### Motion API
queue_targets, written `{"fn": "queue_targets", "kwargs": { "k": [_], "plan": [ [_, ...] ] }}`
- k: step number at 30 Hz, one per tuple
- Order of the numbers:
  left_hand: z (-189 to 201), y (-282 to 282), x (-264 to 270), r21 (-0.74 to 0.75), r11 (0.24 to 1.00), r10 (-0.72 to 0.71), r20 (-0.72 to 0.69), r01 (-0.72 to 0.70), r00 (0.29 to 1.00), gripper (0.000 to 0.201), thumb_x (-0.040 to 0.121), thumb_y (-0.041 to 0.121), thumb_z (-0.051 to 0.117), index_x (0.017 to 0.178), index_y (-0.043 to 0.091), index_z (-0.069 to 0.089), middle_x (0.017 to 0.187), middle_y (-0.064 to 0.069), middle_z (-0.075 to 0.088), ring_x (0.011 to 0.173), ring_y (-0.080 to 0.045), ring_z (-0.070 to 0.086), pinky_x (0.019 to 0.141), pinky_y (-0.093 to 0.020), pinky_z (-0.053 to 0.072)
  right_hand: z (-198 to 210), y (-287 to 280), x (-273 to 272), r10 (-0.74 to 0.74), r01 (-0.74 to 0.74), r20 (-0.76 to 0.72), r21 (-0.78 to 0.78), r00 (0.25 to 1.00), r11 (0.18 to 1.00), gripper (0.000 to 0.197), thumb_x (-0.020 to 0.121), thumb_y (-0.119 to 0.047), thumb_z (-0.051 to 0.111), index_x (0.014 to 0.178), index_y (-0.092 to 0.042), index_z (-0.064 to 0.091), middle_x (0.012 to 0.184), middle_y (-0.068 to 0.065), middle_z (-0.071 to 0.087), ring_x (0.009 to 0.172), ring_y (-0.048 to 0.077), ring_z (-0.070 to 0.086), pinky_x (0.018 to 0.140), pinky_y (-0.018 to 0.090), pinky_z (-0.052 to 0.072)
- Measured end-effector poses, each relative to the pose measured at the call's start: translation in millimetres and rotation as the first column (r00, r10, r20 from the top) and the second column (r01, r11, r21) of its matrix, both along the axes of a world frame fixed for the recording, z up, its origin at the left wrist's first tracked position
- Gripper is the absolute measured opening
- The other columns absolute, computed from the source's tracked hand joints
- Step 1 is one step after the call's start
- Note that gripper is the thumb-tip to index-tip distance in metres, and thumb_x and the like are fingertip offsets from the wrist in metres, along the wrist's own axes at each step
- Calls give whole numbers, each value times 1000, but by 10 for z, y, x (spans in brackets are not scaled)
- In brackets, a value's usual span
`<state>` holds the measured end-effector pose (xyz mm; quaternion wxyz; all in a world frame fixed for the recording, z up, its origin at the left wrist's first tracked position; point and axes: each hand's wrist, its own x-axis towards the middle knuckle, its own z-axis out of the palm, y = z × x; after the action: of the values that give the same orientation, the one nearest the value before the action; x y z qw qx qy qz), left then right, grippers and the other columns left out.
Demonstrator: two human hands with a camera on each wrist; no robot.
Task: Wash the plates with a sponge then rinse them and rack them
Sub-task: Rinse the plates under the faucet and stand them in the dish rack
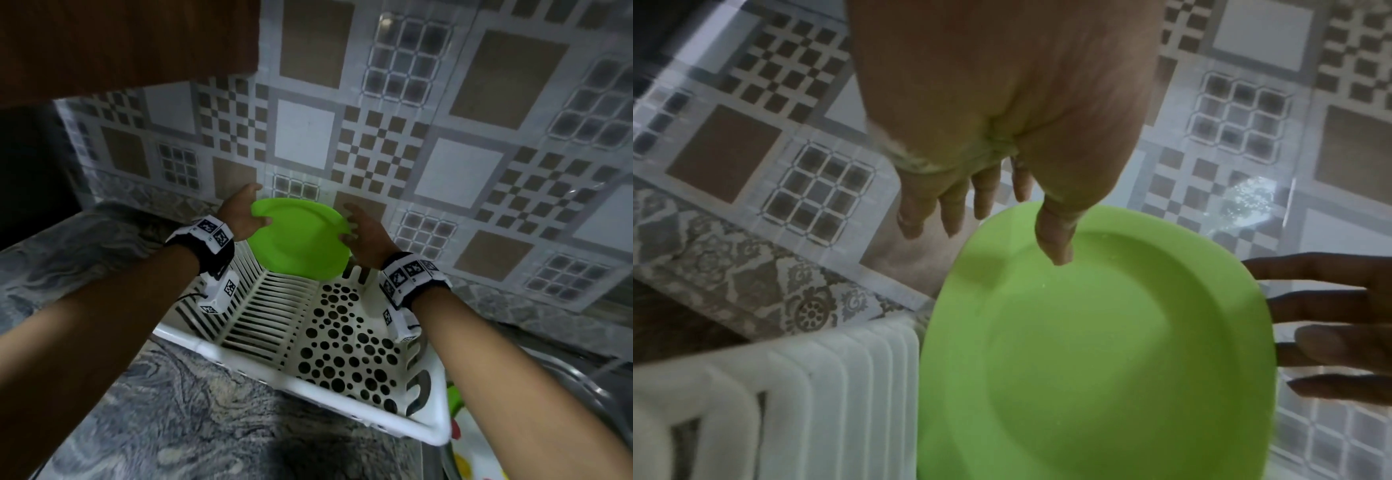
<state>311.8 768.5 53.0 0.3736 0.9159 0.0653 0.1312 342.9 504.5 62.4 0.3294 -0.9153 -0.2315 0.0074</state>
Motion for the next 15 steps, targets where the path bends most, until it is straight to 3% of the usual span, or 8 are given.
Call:
{"fn": "queue_targets", "kwargs": {
  "k": [4,7,8,11,15],
  "plan": [
    [161,-83,-127,84,996,11,99,-19,995,69,80,17,72,140,13,36,146,-12,39,133,-28,39,109,-36,34,104,-129,-101,-32,32,6,-9,999,999,71,87,-19,64,146,-18,25,146,13,39,132,29,41,103,38,42],
    [302,-296,-214,135,991,-31,250,-3,968,56,81,13,68,132,14,46,139,-12,46,131,-28,40,111,-34,32,237,-361,-284,-44,44,6,33,999,998,64,87,-16,64,142,-20,31,139,12,45,120,27,50,78,24,49],
    [354,-430,-248,155,988,-70,301,23,951,53,81,12,68,130,14,48,136,-12,49,128,-28,43,109,-32,33,267,-475,-348,-44,44,15,43,999,998,62,86,-15,64,140,-20,34,135,13,48,114,26,53,78,25,49],
    [549,-1027,-423,171,970,-223,367,171,903,48,82,8,66,127,14,51,130,-11,53,119,-25,51,100,-30,39,372,-912,-571,-61,64,-36,96,998,993,51,84,-17,67,131,-19,46,111,6,58,99,24,60,92,39,51],
    [712,-2133,-659,69,909,-413,285,411,865,41,85,4,58,125,14,55,122,-2,59,106,-14,57,91,-26,46,432,-1730,-900,-149,147,-74,-41,986,988,34,85,-24,64,118,-21,58,102,-3,64,94,15,62,79,22,50]
  ]
}}
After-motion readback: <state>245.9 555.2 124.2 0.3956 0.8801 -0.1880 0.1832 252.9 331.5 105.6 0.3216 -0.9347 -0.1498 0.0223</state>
